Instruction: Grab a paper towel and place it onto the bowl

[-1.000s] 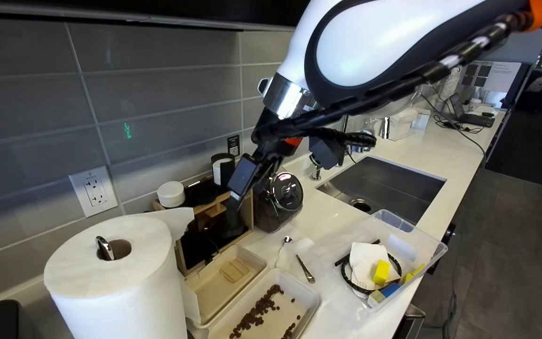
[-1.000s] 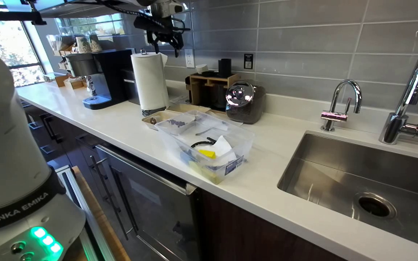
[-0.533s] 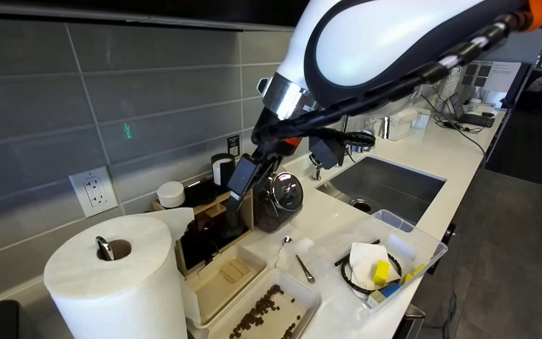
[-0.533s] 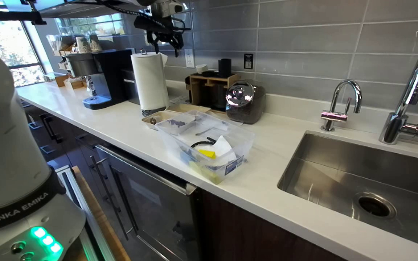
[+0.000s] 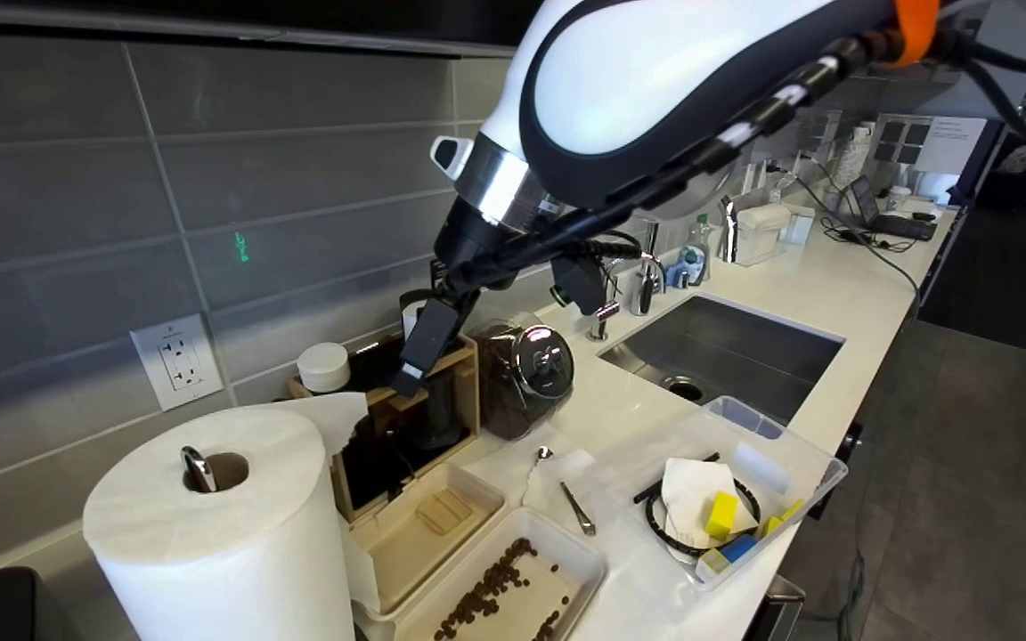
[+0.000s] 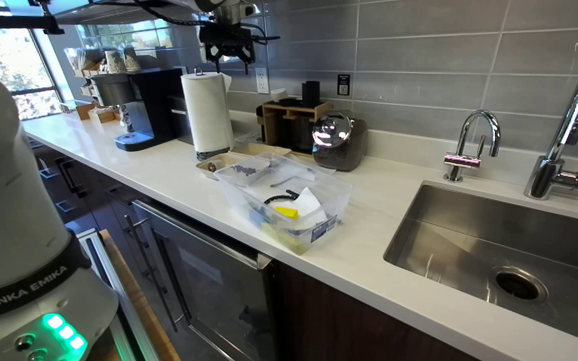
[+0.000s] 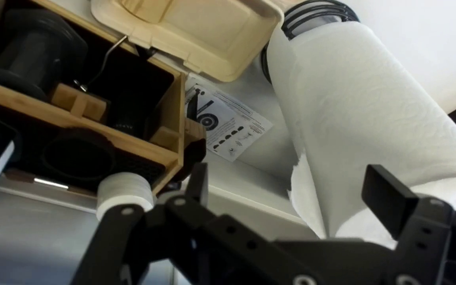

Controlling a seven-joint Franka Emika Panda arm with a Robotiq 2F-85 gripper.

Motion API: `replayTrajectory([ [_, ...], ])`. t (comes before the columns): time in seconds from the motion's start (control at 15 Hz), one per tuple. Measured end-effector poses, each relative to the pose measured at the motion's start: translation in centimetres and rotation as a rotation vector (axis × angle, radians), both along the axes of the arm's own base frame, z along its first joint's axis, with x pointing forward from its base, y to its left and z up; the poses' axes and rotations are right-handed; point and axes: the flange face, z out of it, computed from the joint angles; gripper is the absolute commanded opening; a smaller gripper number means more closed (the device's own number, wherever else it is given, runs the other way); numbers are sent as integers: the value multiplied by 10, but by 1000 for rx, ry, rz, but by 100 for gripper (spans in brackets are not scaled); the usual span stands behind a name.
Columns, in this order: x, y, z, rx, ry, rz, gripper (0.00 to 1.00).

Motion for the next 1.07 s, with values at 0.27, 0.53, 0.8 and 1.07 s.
replayTrajectory([
  [0.27,10,22,-10,28,-39,114,100],
  [0.53,20,41,-25,58,-97,206,100],
  [0.8,36,48,-34,70,-142,278,100],
  [1.07,54,49,-35,86,-182,330,100],
])
